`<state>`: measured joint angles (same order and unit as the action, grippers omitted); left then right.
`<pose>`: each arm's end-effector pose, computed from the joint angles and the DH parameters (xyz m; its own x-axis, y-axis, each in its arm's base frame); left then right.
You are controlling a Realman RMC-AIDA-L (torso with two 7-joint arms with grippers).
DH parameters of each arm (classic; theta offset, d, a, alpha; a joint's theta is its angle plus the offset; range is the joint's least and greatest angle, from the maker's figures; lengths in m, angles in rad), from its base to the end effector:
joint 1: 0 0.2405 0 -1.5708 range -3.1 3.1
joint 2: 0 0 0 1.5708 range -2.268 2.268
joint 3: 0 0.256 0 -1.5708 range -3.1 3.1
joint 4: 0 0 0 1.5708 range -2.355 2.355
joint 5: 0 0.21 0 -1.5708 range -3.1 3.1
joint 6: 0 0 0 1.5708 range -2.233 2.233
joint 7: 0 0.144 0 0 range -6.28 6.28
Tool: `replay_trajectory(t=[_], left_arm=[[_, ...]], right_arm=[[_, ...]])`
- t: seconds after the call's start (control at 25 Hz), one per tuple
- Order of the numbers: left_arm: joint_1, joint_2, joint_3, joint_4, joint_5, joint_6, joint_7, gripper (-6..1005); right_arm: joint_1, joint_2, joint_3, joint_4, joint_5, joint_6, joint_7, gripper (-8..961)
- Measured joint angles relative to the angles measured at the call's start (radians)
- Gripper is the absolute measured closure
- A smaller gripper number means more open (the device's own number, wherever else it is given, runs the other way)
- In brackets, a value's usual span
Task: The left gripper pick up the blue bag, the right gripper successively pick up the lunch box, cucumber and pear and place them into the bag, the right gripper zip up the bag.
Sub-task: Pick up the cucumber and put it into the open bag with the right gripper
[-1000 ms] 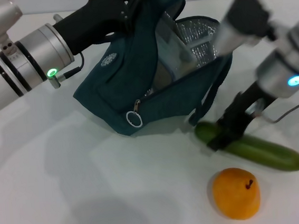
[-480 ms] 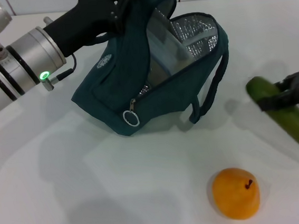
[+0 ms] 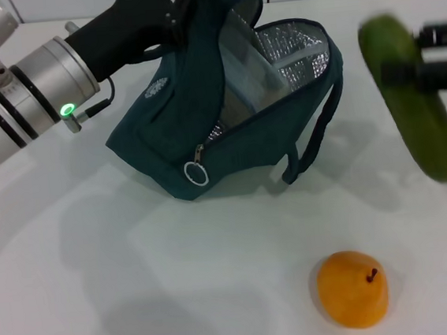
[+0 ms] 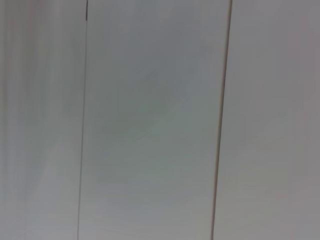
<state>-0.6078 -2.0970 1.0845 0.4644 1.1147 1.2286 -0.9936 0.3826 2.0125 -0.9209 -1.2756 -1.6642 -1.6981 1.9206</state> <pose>-0.1970 0.3885 -0.0154 0.6224 0.0046 0.7826 0.4833 -0.7888 -0.3797 0.1849 0.3212 0.0976 0.7694 -0.2874 -0.5705 -0.4179 -0.9019 -0.1092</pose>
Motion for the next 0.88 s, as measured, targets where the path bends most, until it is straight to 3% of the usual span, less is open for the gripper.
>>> replay_trajectory(t=[0.2,0.24,0.36,0.64,0.88], left_arm=[[-0.007,-0.002,0.001,-0.001,0.0,0.0,0.012,956],[-0.007,-0.002,0.001,-0.001,0.0,0.0,0.012,956],[-0.007,-0.002,0.001,-0.002,-0.001,-0.001,0.012,956],[-0.014,-0.002,0.015,-0.005,-0.004,-0.001,0.012,956],[-0.021,-0.003,0.026,-0.009,-0.007,-0.001,0.012,956]], right_arm=[[0.014,-0.003,0.01,0.152,0.231,-0.021,-0.198,329],[0.05,-0.002,0.011,0.266,0.316,-0.018,-0.303,327],[0.124,-0.001,0.011,0.427,0.388,-0.012,-0.409,323],[0.278,0.001,0.01,0.679,0.445,0.039,-0.553,313],[0.358,0.01,-0.004,0.841,0.472,0.079,-0.681,305]])
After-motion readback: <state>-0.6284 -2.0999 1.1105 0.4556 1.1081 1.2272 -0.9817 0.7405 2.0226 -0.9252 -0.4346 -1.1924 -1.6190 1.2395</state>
